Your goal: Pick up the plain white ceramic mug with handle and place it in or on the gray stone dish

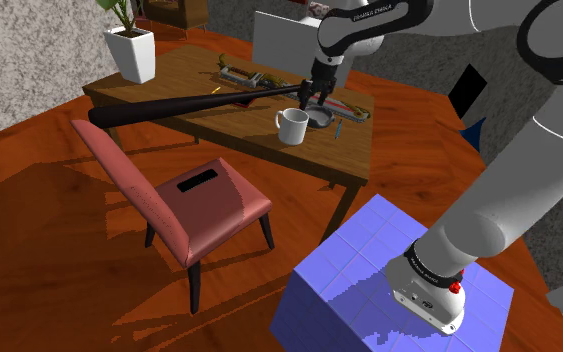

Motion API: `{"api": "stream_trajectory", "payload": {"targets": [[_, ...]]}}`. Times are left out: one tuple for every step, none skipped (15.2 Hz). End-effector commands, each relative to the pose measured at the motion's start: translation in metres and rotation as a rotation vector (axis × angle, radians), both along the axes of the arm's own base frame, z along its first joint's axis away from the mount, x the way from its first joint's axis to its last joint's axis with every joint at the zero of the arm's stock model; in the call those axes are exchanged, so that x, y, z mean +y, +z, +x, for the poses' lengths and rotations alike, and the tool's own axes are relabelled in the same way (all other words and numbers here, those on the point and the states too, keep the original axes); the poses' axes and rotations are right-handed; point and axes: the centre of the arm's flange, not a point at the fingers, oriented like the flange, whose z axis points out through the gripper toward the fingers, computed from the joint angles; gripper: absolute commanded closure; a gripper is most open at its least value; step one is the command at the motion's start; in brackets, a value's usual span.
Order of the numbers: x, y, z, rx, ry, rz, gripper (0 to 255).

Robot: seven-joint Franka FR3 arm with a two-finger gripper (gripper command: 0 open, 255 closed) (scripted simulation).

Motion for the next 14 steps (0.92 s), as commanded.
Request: {"api": "stream_trajectory", "payload": {"targets": [[-0.009, -0.02, 0.022, 0.006, -0.003, -0.006, 0], [-0.015, -0.028, 0.031, 0.009, -0.004, -0.008, 0], [-0.02, -0.037, 0.04, 0.012, -0.006, -0.01, 0], [-0.023, -0.041, 0.045, 0.014, -0.007, -0.012, 0], [-0.023, -0.046, 0.045, 0.014, -0.007, -0.012, 0], [-0.023, -0.051, 0.045, 0.014, -0.007, -0.012, 0], [-0.023, -0.057, 0.046, 0.014, -0.007, -0.012, 0], [-0.023, -0.062, 0.046, 0.014, -0.007, -0.012, 0], [-0.023, -0.067, 0.046, 0.014, -0.007, -0.012, 0], [-0.023, -0.072, 0.047, 0.014, -0.007, -0.012, 0], [-0.023, -0.078, 0.047, 0.014, -0.007, -0.012, 0], [-0.023, -0.081, 0.047, 0.014, -0.007, -0.012, 0], [-0.023, -0.081, 0.047, 0.014, -0.007, -0.012, 0], [-0.023, -0.081, 0.047, 0.014, -0.007, -0.012, 0]]}}
